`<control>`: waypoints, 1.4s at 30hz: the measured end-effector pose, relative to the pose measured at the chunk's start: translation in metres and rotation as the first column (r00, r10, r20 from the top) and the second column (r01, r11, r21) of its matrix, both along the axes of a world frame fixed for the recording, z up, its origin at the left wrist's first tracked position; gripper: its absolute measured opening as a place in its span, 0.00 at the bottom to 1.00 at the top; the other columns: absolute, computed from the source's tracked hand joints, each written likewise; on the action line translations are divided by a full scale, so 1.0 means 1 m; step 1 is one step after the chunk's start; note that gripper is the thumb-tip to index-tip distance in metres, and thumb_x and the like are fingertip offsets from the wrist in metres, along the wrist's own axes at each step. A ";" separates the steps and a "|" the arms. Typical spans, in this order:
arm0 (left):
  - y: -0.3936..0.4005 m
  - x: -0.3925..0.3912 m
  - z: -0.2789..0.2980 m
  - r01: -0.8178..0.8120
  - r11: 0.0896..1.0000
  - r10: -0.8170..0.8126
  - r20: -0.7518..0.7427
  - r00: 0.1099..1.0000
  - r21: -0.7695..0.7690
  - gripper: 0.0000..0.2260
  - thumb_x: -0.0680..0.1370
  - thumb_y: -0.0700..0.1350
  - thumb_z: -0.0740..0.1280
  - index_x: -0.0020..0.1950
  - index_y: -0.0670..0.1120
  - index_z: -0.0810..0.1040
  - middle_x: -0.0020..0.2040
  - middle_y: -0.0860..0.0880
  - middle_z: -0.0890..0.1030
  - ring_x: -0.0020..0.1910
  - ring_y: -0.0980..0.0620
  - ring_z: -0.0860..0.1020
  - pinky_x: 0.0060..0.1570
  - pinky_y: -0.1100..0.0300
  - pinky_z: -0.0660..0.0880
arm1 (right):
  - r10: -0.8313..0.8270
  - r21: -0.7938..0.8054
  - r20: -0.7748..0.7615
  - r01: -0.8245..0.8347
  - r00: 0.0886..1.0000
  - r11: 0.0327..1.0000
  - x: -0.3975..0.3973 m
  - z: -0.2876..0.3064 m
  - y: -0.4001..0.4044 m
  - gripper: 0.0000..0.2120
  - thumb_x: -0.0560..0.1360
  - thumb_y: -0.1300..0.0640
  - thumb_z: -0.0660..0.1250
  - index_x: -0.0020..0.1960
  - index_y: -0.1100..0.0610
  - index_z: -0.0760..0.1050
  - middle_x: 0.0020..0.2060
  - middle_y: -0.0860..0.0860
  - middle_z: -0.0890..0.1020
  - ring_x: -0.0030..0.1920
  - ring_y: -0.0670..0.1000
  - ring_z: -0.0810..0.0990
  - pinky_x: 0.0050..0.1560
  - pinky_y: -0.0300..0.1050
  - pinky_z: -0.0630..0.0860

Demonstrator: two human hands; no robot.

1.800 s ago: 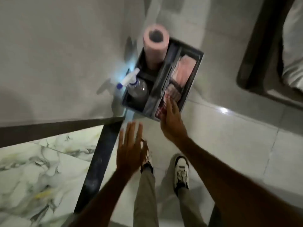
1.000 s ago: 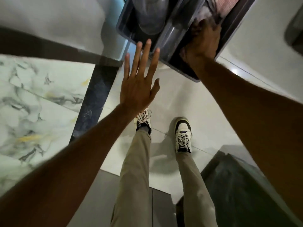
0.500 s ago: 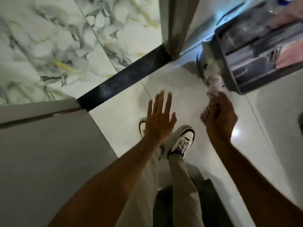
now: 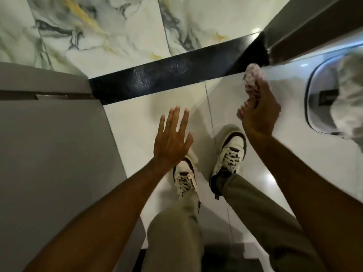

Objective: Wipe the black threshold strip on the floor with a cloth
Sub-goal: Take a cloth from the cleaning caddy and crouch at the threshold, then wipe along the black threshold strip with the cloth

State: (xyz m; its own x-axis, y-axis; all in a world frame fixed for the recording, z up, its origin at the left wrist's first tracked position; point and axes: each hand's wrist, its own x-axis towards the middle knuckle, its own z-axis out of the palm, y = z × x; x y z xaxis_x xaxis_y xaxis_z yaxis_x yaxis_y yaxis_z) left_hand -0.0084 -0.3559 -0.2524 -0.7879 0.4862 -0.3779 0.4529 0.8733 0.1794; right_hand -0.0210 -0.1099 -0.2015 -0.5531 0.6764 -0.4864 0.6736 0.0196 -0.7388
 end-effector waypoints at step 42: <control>-0.010 -0.045 -0.307 0.174 0.956 -0.134 -0.176 0.975 0.238 0.32 0.88 0.60 0.52 0.90 0.47 0.56 0.90 0.41 0.56 0.90 0.41 0.53 0.88 0.37 0.47 | 0.414 0.799 0.275 -0.445 0.868 0.403 -0.026 -0.329 0.038 0.20 0.79 0.57 0.66 0.69 0.61 0.78 0.73 0.66 0.75 0.69 0.67 0.76 0.69 0.61 0.76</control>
State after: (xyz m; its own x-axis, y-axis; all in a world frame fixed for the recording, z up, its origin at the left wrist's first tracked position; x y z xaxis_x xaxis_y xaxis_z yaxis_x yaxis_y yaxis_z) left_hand -0.0536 -0.3659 -0.5592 -0.7355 0.6690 -0.1066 0.6180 0.7271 0.2991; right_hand -0.0467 -0.0719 -0.5307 -0.8885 0.4404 0.1289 0.4129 0.8898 -0.1942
